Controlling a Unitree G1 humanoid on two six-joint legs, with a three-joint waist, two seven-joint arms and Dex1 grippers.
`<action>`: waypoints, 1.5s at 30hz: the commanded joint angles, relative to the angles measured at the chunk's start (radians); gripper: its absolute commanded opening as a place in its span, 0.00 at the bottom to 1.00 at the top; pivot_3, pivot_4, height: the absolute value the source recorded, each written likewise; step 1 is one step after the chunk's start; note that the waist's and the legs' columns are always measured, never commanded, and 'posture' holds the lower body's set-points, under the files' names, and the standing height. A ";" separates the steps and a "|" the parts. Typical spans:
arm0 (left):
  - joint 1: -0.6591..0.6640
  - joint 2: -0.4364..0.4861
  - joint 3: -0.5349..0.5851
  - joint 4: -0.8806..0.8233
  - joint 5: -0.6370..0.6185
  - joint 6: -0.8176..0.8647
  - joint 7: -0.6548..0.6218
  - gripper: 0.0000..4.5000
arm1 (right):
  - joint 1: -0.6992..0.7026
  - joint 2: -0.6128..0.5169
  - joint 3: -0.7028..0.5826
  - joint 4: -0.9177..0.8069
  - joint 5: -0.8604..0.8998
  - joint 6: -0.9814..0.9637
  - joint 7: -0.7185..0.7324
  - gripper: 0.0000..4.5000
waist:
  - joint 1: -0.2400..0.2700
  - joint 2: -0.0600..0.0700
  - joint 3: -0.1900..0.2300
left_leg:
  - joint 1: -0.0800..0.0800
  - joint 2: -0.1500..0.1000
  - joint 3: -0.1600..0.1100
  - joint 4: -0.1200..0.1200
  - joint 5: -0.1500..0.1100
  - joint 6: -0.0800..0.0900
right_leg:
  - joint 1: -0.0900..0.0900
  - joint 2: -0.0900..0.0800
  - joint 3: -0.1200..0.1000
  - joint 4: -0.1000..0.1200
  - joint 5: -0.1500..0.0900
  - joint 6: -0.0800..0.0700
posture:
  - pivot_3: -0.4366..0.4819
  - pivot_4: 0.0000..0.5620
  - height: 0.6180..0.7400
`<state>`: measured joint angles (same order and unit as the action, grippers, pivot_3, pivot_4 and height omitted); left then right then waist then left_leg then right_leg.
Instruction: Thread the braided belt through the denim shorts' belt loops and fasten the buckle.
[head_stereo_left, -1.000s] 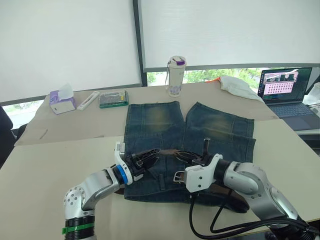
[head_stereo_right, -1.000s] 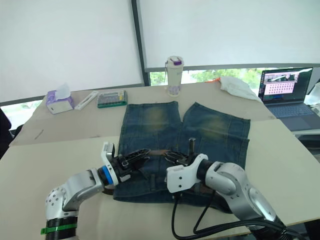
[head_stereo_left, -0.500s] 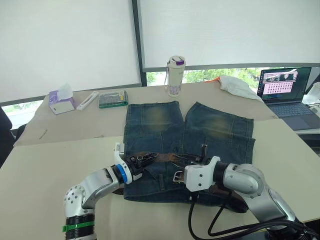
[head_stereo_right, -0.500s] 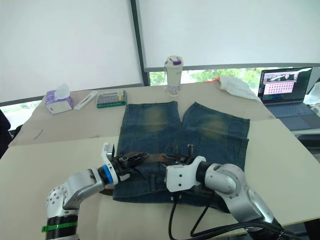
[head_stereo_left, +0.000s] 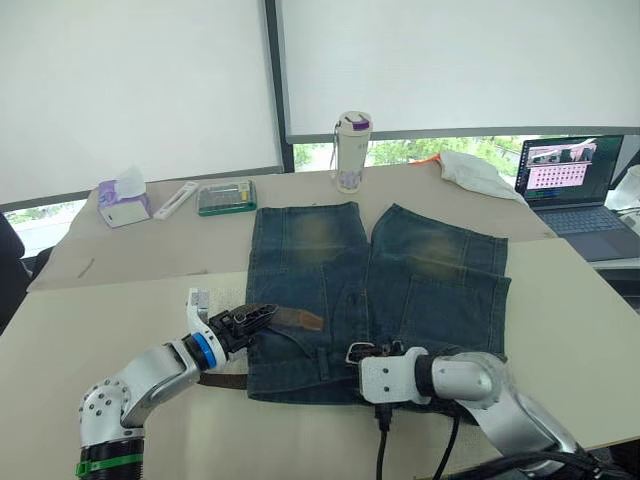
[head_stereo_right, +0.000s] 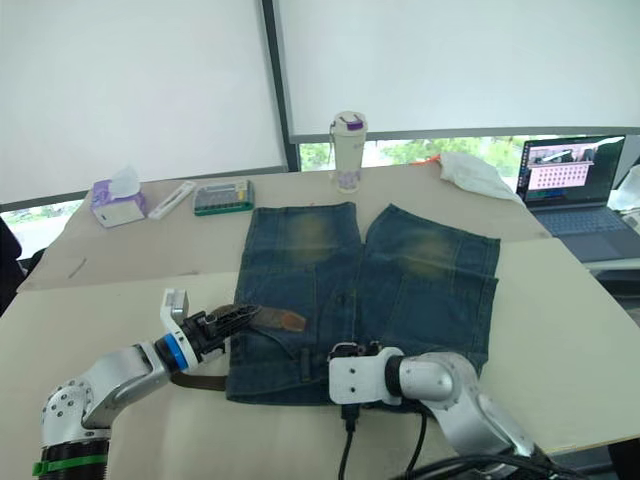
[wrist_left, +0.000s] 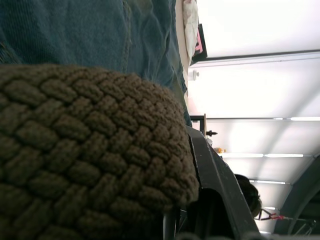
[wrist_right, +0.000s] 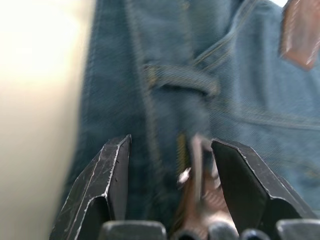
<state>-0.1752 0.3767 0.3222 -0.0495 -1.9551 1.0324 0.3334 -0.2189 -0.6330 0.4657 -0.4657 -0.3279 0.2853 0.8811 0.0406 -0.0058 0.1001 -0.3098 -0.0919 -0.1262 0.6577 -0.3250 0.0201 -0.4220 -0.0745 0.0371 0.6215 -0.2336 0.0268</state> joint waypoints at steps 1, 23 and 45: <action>-0.092 -0.001 -0.023 0.051 0.033 -0.050 -0.042 0.00 | -0.059 0.030 0.017 0.107 -0.065 -0.031 -0.058 0.38 | 0.004 0.000 0.000 | 0.000 0.000 0.000 0.000 0.000 0.000 | 0.000 0.000 -0.001 0.000 0.000 0.000 | 0.48 0.27 1.00; 0.152 -0.127 0.054 -0.190 -0.017 -0.014 0.221 0.00 | 0.009 0.056 -0.071 -0.020 -0.087 -0.067 -0.140 0.01 | 0.000 0.000 0.000 | 0.000 0.000 -0.001 -0.001 0.000 -0.001 | -0.001 0.000 0.000 0.000 0.000 0.000 | 0.48 0.27 1.00; 0.078 -0.195 0.021 0.069 -0.017 0.190 0.232 0.00 | 0.038 0.004 -0.049 -0.024 -0.116 -0.132 -0.084 0.01 | 0.002 0.001 0.000 | 0.002 0.000 -0.001 -0.006 0.001 -0.002 | 0.001 0.000 -0.002 -0.006 0.000 0.000 | 0.48 0.27 1.00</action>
<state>-0.1084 0.1789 0.3714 -0.0199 -1.9658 1.1862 0.5711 -0.1814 -0.6328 0.4270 -0.4618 -0.4387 0.1382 0.7896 0.0431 -0.0050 0.1001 -0.3076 -0.0920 -0.1267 0.6517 -0.3239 0.0185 -0.4205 -0.0747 0.0351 0.6156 -0.2335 0.0265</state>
